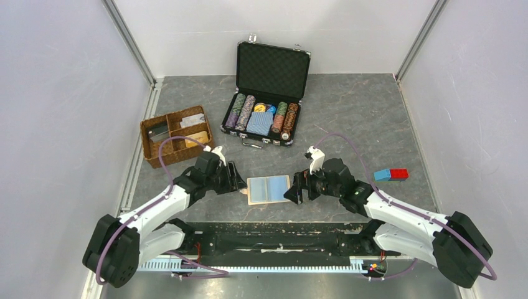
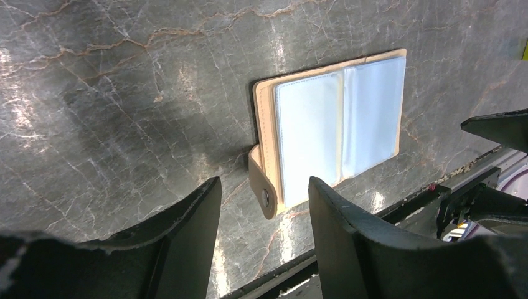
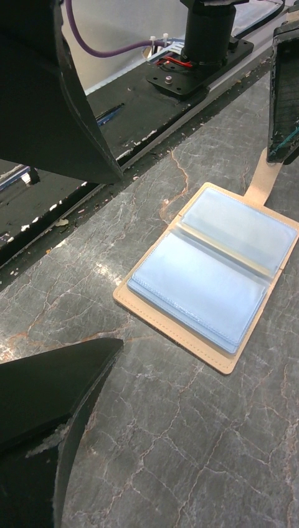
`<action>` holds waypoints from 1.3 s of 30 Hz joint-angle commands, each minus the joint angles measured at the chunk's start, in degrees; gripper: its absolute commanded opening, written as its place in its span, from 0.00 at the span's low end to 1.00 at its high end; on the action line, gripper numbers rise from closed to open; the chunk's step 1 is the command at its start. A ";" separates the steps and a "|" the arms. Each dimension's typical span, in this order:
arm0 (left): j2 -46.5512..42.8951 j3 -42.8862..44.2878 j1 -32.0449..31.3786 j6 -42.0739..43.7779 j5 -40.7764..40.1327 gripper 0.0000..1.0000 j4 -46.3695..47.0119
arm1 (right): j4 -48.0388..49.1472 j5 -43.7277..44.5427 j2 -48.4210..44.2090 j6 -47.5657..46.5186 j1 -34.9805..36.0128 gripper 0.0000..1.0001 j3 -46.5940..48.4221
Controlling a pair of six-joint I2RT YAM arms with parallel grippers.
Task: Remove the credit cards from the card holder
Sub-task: Remove the credit card from the card holder.
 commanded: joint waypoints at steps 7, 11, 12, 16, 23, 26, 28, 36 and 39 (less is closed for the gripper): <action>4.59 -1.55 -0.92 -0.63 2.56 0.57 8.81 | 3.26 2.68 0.82 4.19 3.95 0.95 1.58; 6.62 -1.81 -1.22 -0.63 3.24 0.54 10.61 | 3.36 4.01 1.66 4.59 4.80 0.95 2.69; 6.97 -1.98 -1.45 -0.74 3.73 0.54 11.32 | 3.51 3.93 2.08 4.84 4.96 0.95 2.91; 8.33 -2.14 -2.11 -0.87 4.51 0.39 12.79 | 5.15 3.96 2.83 5.82 5.84 0.92 2.99; 6.48 -3.23 -4.72 -2.98 9.77 0.02 19.36 | 4.65 8.61 5.60 5.70 7.32 0.88 5.77; 4.11 -4.52 -5.34 -4.19 11.69 0.02 21.69 | 4.92 10.64 7.84 5.13 8.50 0.85 7.57; 2.43 -5.49 -5.45 -5.08 12.59 0.02 23.01 | 4.74 12.07 9.76 4.85 9.53 0.85 9.10; 0.17 -6.39 -5.70 -6.74 13.95 0.02 26.13 | 2.65 16.83 17.52 2.89 13.54 0.81 15.24; 0.75 -6.19 -5.72 -6.37 14.16 0.02 26.35 | 3.43 16.62 19.77 2.84 14.29 0.73 15.49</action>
